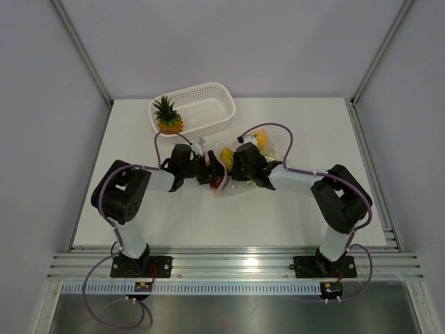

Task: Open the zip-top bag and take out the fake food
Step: Pick up the fake fruit from the zipper food storage bag.

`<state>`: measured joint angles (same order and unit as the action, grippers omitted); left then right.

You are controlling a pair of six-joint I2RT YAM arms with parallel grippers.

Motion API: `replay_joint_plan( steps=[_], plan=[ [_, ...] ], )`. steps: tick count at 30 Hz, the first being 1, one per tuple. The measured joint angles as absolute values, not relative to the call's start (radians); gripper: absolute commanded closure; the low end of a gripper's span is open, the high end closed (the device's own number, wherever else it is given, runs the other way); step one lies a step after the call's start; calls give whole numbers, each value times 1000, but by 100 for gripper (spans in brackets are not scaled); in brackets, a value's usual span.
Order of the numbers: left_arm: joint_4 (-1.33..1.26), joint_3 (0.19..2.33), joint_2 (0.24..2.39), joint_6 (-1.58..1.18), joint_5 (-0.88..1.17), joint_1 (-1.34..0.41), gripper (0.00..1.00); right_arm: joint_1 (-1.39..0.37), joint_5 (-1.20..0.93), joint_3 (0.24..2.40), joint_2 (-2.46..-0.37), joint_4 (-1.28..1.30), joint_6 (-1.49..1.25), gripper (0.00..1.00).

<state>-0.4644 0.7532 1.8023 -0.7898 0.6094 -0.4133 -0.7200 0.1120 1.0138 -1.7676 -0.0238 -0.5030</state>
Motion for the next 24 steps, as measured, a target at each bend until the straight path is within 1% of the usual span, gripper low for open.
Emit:
replay_joint_plan(
  steps=[6, 9, 16, 18, 20, 24],
  plan=[
    [-465, 753, 1802, -791, 628, -413, 39, -720, 133, 1017, -1768, -7, -507, 78],
    [-466, 753, 1802, -794, 642, -413, 41, -720, 152, 1023, -1768, 11, -513, 79],
    [-473, 727, 1789, -815, 672, -365, 42, -702, 167, 1038, -1769, 51, -548, 81],
    [-471, 704, 1765, -821, 671, -339, 42, -692, 167, 1038, -1769, 53, -558, 81],
    [-472, 682, 1732, -823, 666, -313, 40, -685, 167, 1038, -1769, 54, -566, 81],
    [-482, 640, 1659, -835, 649, -282, 40, -678, 160, 1039, -1773, 54, -578, 80]
  ],
)
